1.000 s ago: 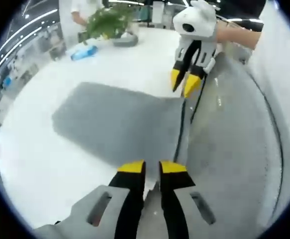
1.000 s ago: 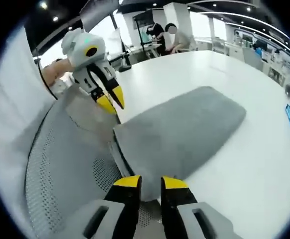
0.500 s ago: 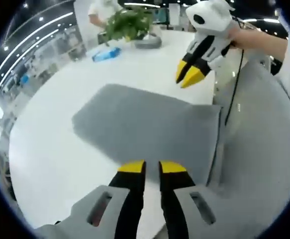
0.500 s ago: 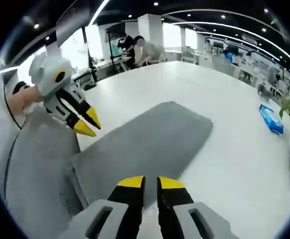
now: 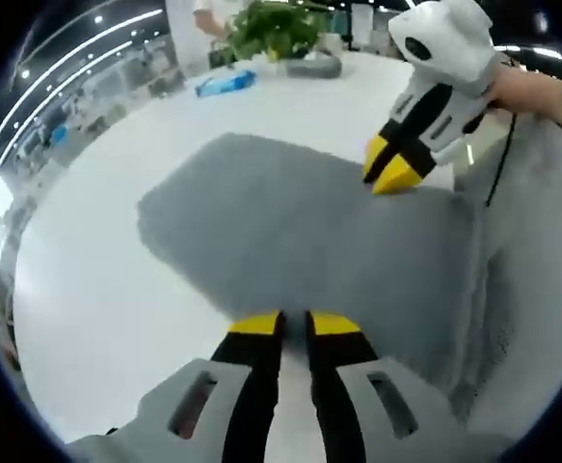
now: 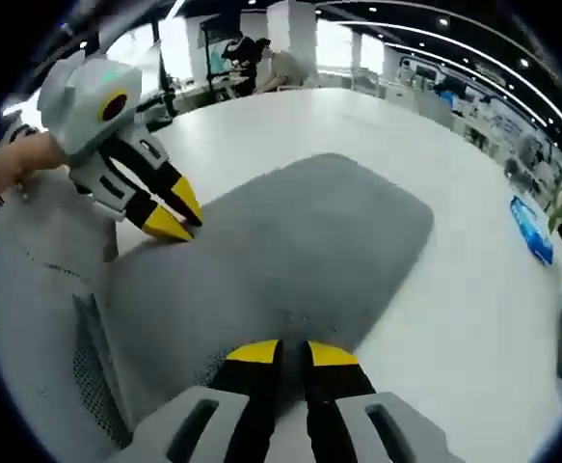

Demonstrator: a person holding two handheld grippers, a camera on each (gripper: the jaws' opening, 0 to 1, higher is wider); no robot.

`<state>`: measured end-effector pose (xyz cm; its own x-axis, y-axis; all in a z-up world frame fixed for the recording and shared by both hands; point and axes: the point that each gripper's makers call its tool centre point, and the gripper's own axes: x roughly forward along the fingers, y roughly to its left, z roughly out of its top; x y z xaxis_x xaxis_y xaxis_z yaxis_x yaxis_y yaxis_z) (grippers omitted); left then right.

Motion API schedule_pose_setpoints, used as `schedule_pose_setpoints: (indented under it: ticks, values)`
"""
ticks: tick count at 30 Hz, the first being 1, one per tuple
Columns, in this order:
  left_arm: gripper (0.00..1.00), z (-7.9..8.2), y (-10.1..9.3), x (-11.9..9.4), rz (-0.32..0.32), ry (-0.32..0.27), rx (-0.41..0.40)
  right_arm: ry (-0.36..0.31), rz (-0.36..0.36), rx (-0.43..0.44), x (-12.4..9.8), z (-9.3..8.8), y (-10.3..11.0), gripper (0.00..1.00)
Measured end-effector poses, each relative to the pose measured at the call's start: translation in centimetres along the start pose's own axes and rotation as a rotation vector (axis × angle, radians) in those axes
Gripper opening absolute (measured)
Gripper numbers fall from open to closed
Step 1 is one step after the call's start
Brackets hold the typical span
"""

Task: Open the folded towel by lifting each exposed corner and separating the folded layers until the towel lies flat within the target outline without major curled edges

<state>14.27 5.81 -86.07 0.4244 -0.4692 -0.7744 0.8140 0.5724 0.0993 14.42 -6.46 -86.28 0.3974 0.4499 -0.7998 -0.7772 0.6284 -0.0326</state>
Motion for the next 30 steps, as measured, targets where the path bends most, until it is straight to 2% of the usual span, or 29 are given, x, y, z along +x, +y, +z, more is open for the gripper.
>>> schedule_pose_setpoints:
  ticks: [2,6,7,8,10,13,14,22,30]
  values:
    - [0.08,0.4,-0.1,0.1,-0.001,-0.034,0.056,0.027,-0.035,-0.054,0.1,-0.1,0.0,0.06]
    - [0.08,0.2,0.0,-0.2,0.012,-0.039,-0.032,0.043,-0.07,-0.092,0.2,0.0,0.2,0.05]
    - [0.08,0.2,0.0,-0.1,0.032,-0.085,0.005,0.037,-0.078,-0.103,0.3,0.0,0.1,0.05]
    - [0.08,0.2,0.0,-0.1,0.031,-0.088,0.003,0.035,-0.077,-0.099,0.3,0.0,0.0,0.05]
    - [0.08,0.3,0.1,0.0,0.027,-0.081,-0.009,0.021,-0.062,-0.063,0.3,0.0,-0.1,0.05]
    - [0.07,0.7,0.3,0.2,0.062,-0.081,0.096,0.019,-0.054,-0.053,0.4,0.1,-0.1,0.05]
    - [0.07,0.8,0.4,0.3,0.07,-0.081,0.108,0.021,-0.054,-0.054,0.4,0.1,-0.1,0.05]
    - [0.06,1.1,0.7,0.6,0.085,-0.079,0.114,0.05,-0.092,-0.114,0.9,0.5,-0.3,0.05]
    - [0.05,1.5,1.4,1.0,0.113,-0.075,0.159,0.061,-0.123,-0.173,1.6,1.3,-1.0,0.04]
